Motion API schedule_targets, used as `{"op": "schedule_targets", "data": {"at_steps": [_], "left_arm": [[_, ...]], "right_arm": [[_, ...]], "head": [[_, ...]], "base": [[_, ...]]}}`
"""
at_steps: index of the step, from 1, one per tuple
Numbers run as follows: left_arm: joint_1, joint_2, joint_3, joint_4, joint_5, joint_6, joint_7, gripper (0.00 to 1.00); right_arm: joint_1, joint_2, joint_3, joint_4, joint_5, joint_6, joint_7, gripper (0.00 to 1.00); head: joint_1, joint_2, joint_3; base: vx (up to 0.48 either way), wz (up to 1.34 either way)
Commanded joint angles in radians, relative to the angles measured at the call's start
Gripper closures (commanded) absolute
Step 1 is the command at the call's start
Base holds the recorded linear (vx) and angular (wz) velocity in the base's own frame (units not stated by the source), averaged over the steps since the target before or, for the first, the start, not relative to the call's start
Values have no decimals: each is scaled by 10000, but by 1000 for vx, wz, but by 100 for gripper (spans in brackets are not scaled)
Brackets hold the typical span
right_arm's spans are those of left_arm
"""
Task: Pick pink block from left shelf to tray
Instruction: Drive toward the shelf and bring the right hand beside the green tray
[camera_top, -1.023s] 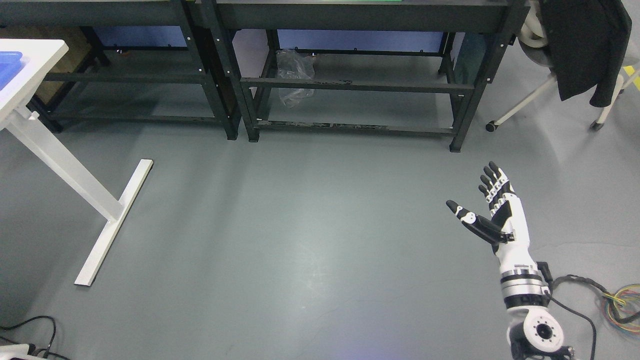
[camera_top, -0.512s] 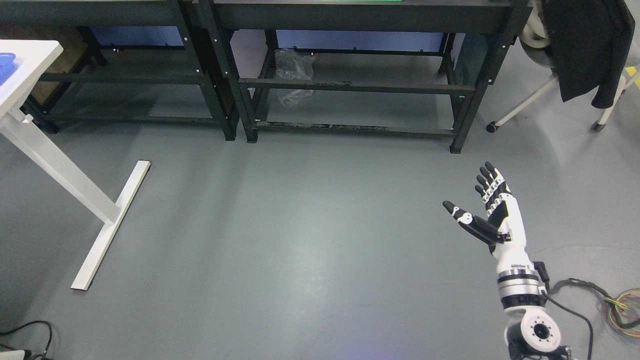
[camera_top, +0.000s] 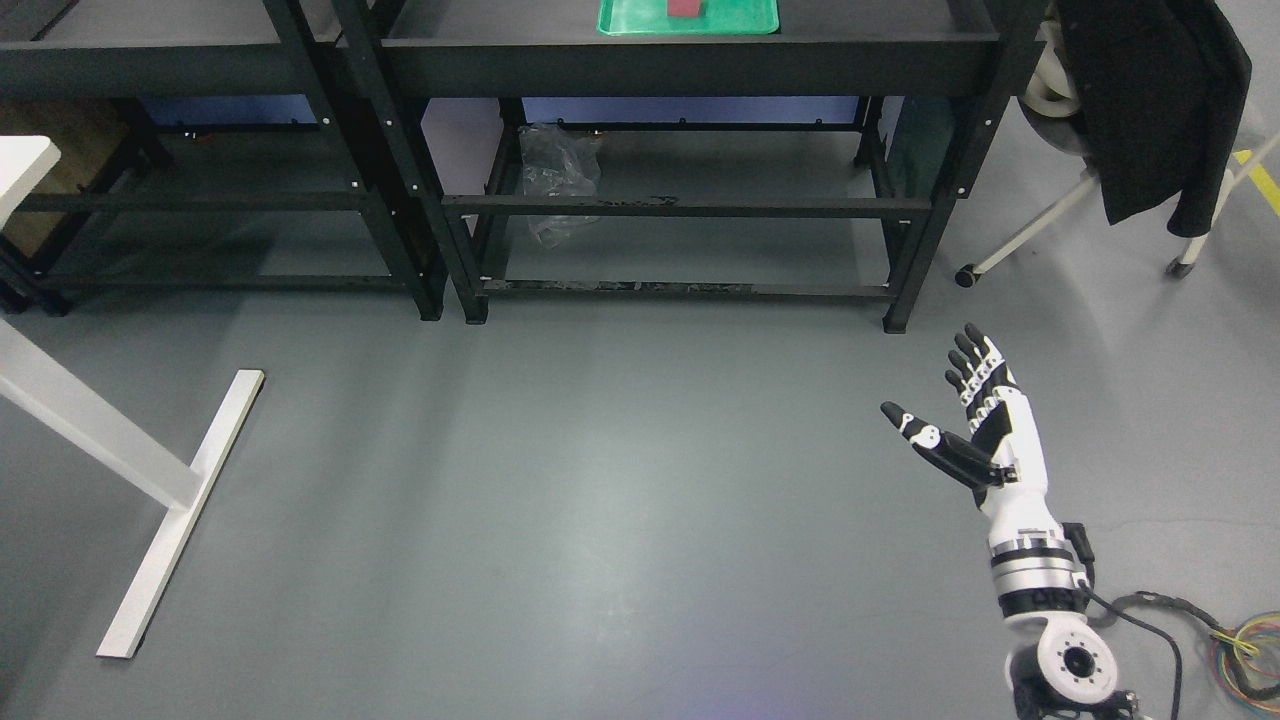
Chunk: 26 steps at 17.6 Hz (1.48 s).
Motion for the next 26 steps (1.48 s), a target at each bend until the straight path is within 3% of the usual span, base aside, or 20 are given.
{"op": "schedule_targets", "data": {"at_steps": [1,10,14,17,20,23,26], "left_arm": [[-290,175,0,-174,0,-6,6,0],[-290,175,0,-174,0,-6,6,0],[-305,175,0,-174,0,-6,6,0],[-290,175,0,-174,0,-6,6,0],[-290,175,0,-174,0,-6,6,0],[-290,175,0,-174,0,-6,6,0],[-290,175,0,-174,0,-6,6,0]], "right_arm": [[-5,-175,-157,13,0,-6,-23,0],[-6,-175,87,44,472,-218,38,1],[-403,-175,165,28,7821,-481,-146,1],[-557,-411,350,13,11311,-497,-177,1],[-542,-1133,319,-278,11321,-497,-665,0],[-680,-1334,43,-279,11549,-481,-1066,1],[-696,-1473,134,-279,13779,-405,-1082,1]], "head": [[0,0,0],[0,0,0],[0,0,0],[0,0,0],[0,0,0],[0,0,0],[0,0,0]], "base": [[217,-51],[208,139],[189,88],[125,39],[153,-1],[186,-20],[228,-12]]}}
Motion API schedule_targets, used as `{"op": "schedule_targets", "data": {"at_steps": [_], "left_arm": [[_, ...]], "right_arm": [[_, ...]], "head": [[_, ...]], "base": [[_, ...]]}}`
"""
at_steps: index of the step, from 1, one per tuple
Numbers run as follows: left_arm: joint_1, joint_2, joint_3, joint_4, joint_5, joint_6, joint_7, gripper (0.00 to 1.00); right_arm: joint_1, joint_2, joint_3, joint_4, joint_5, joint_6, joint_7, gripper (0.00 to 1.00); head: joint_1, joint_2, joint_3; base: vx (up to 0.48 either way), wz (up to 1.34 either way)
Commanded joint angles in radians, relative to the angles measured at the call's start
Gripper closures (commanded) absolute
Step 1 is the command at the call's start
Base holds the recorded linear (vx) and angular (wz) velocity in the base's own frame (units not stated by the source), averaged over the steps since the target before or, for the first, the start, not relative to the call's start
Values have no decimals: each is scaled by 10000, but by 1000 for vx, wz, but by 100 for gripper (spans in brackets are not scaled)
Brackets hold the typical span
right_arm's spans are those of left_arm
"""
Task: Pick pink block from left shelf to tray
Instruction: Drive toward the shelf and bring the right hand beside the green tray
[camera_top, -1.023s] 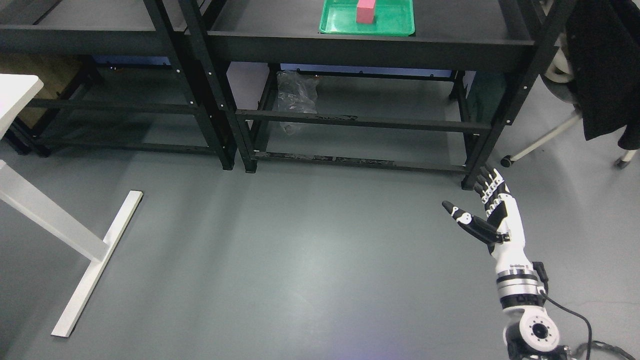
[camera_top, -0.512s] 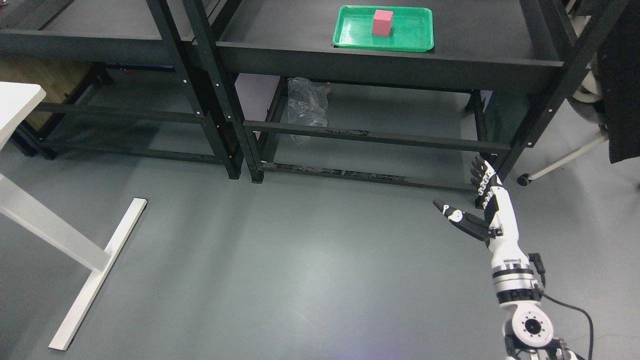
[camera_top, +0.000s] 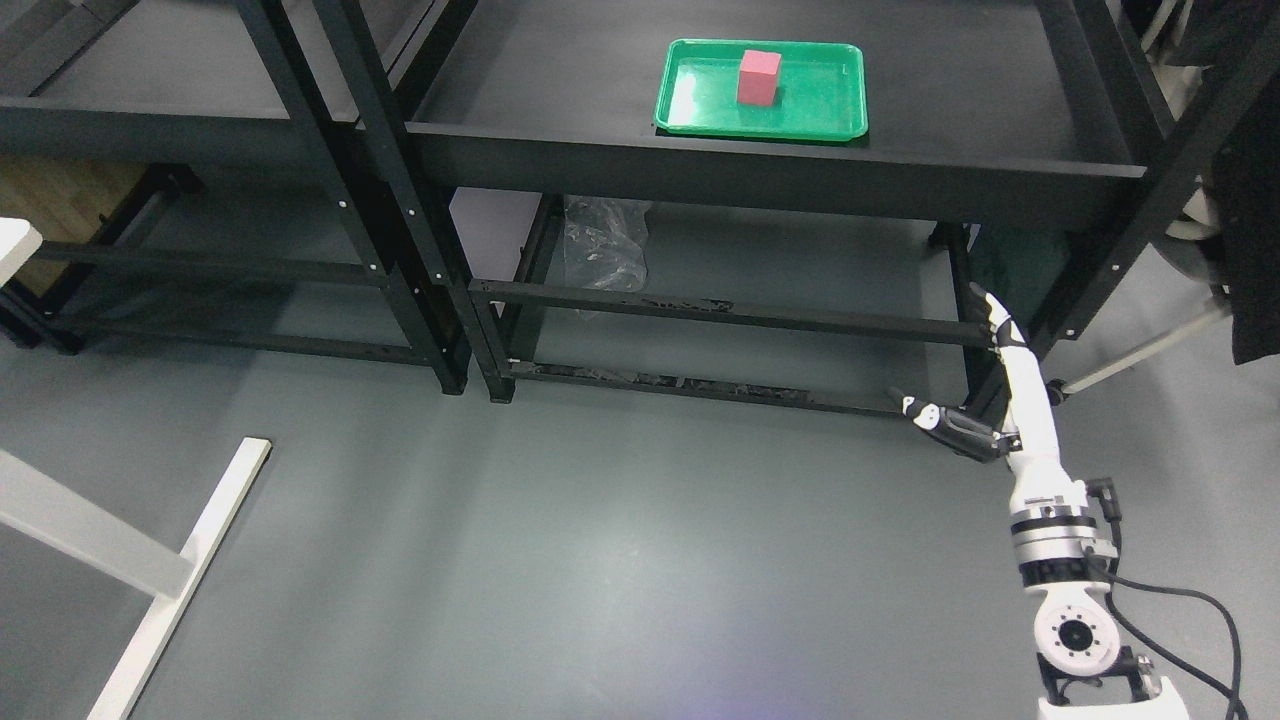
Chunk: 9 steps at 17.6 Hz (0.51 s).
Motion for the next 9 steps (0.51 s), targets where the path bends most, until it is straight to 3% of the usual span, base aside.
{"op": "schedule_targets", "data": {"at_steps": [1,3,9], "left_arm": [[-291,175,0,-175,0,-6,6,0],[-291,175,0,-175,0,-6,6,0],[-306,175,0,-175,0,-6,6,0]], "right_arm": [[-130,-721,15,-141,10131,146,-139,1],[-84,-660,458,-141,11454,283,-261,1],[-7,-292,751,-141,11458,653,-1516,1]], "head": [[0,0,0],[0,0,0],[0,0,0]], "base": [[249,0],[265,29],[262,113]]}}
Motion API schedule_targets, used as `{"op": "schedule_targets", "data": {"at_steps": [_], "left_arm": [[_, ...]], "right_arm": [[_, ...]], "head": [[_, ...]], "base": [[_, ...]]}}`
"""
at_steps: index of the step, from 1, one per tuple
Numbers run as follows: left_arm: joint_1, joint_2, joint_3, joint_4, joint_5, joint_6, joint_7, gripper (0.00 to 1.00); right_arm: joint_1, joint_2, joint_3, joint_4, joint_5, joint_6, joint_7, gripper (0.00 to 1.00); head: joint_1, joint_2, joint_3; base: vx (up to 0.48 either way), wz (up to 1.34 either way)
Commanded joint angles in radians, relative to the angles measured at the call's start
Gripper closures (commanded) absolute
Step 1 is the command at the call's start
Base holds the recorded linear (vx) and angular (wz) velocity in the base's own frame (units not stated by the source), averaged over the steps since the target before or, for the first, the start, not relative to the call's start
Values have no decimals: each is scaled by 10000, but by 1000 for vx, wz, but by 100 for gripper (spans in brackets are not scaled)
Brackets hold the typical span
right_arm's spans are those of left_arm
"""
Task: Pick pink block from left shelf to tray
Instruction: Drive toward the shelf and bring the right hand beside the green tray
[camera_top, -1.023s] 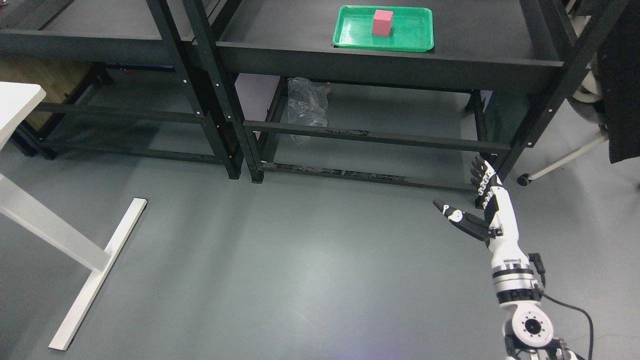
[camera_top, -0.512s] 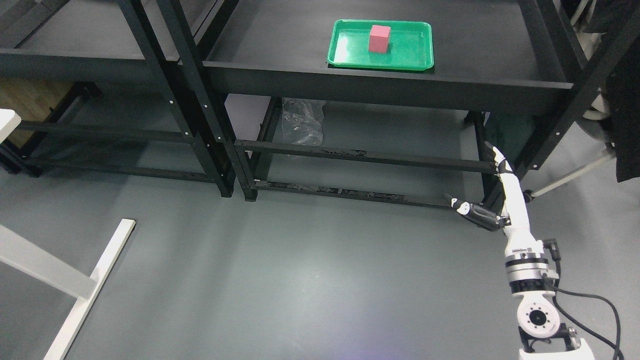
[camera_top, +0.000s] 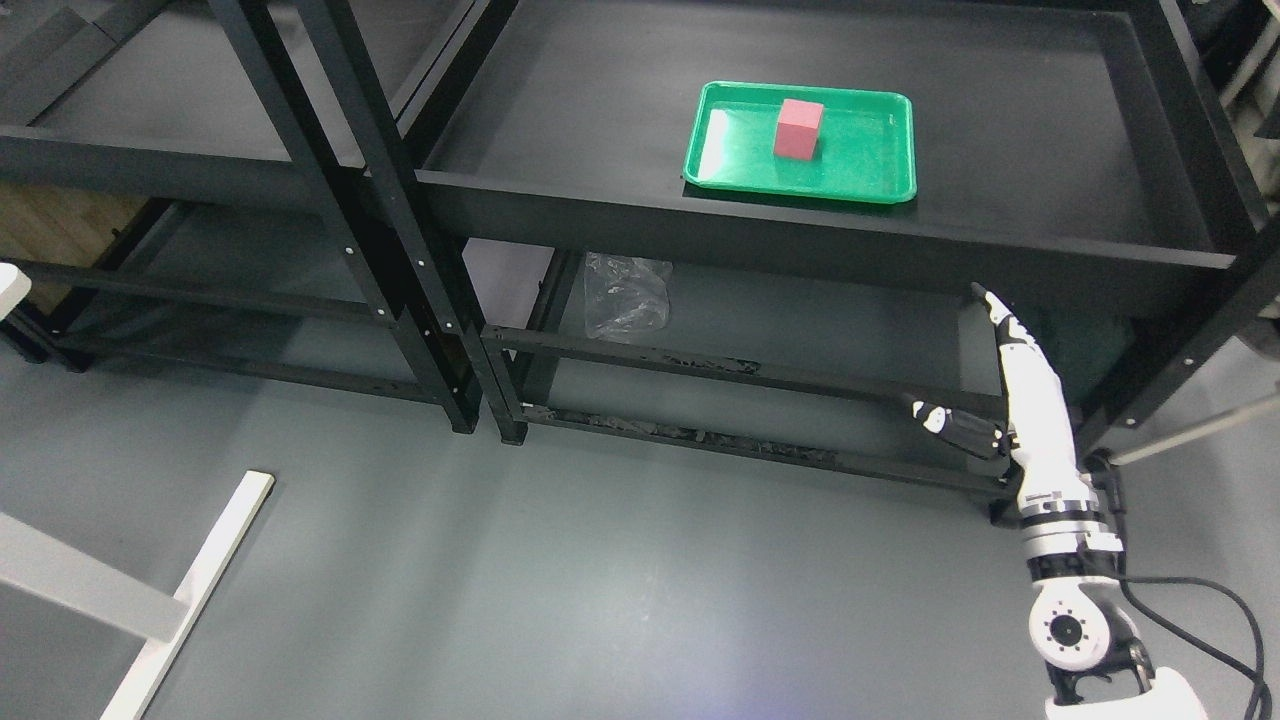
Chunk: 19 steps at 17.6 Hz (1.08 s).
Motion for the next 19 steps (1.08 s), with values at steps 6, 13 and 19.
{"op": "schedule_targets", "data": {"at_steps": [6,13,19], "left_arm": [[-292,175,0,-174,0,-6,6,0],[-292,175,0,-174,0,-6,6,0],[-307,175,0,-174,0,-6,6,0]], "right_arm": [[-21,176,591,-59,8969,73,-2481,2],[-128,268,591,-59,8954,43,-1637,5],[-113,467,744,-59,8801,12,-1591,4]], "head": [[0,0,0],[0,0,0],[0,0,0]], "base": [[292,108],[327,-1],[306,-43]]}}
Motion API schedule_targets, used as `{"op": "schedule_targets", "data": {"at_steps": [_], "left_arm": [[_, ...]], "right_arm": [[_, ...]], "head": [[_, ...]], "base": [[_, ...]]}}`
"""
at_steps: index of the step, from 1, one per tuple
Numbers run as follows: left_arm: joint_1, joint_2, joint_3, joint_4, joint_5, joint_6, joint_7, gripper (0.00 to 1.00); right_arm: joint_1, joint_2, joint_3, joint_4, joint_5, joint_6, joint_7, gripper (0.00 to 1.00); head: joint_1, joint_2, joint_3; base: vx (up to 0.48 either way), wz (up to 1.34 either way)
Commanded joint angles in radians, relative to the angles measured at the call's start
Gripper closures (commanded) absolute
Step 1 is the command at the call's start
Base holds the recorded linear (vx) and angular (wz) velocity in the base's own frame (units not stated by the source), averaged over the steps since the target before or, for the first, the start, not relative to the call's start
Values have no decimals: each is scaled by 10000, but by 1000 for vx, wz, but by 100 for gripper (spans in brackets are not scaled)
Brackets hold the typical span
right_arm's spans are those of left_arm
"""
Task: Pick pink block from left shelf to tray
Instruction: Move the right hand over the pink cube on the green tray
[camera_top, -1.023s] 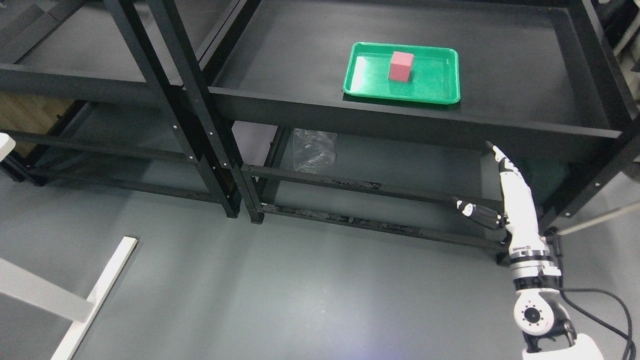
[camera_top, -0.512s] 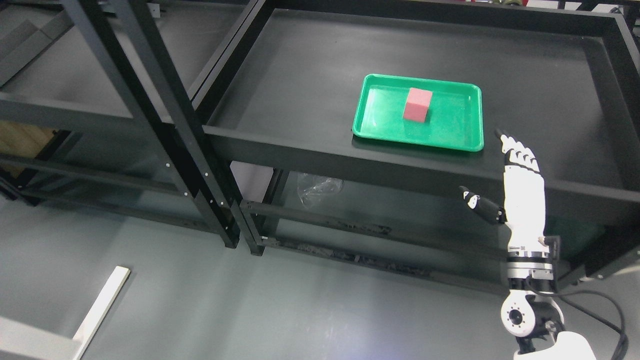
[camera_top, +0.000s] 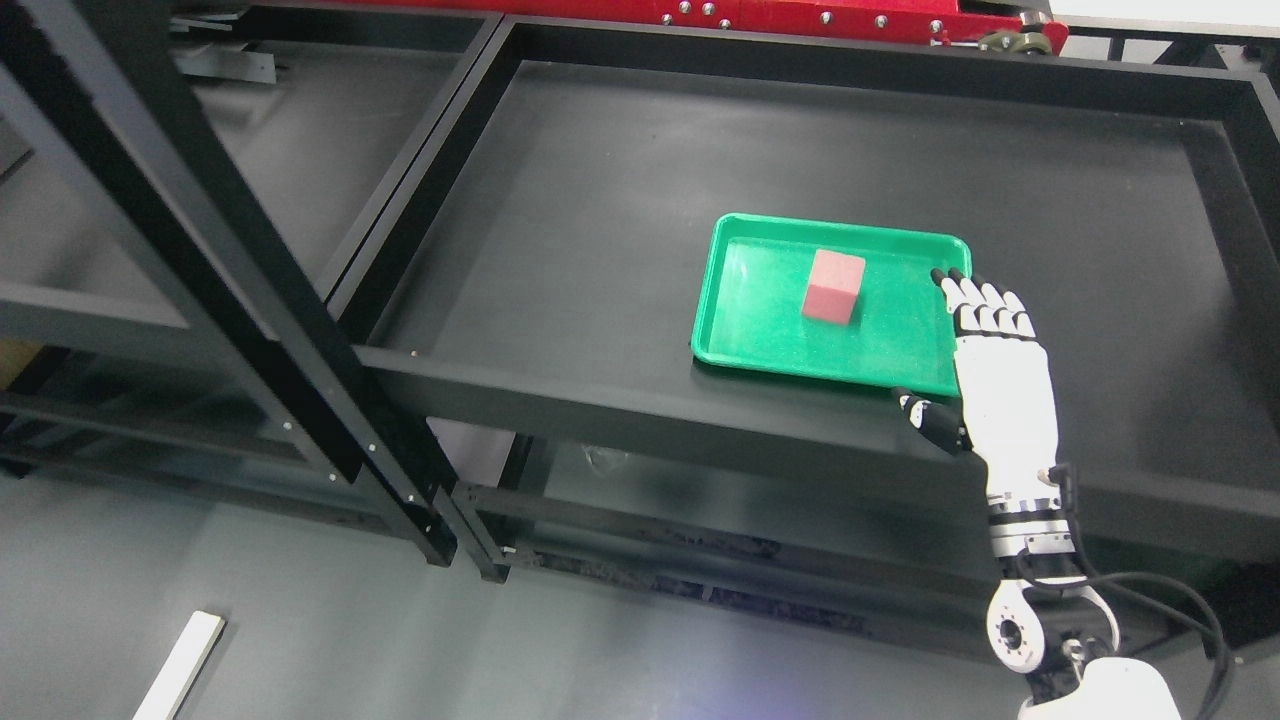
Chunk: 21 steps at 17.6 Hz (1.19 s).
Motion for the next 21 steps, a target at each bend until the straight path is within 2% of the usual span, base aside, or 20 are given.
{"op": "schedule_targets", "data": {"at_steps": [1,3,6,10,16,21], "left_arm": [[-291,175,0,-174,0,-6,6,0],[-291,175,0,-174,0,-6,6,0],[-291,175,0,-174,0,-6,6,0],[-291,175,0,-174,0,-6,6,0],[-291,175,0,-174,0,-6,6,0],[-291,175,0,-174,0,-6,6,0]], "right_arm": [[-25,254,319,-10,3549,-78,154,2],[-10,239,488,5,3533,-551,780,1],[-10,269,473,20,3502,-707,2099,1],[-25,254,458,36,2783,-707,2547,1],[-41,254,473,128,2720,-768,3145,1],[-178,270,473,403,1985,-891,4111,1]], "head": [[0,0,0],[0,0,0],[0,0,0],[0,0,0],[0,0,0],[0,0,0]], "base": [[274,-52],[298,-45],[243,-64],[204,-64],[153,-48],[87,29]]}}
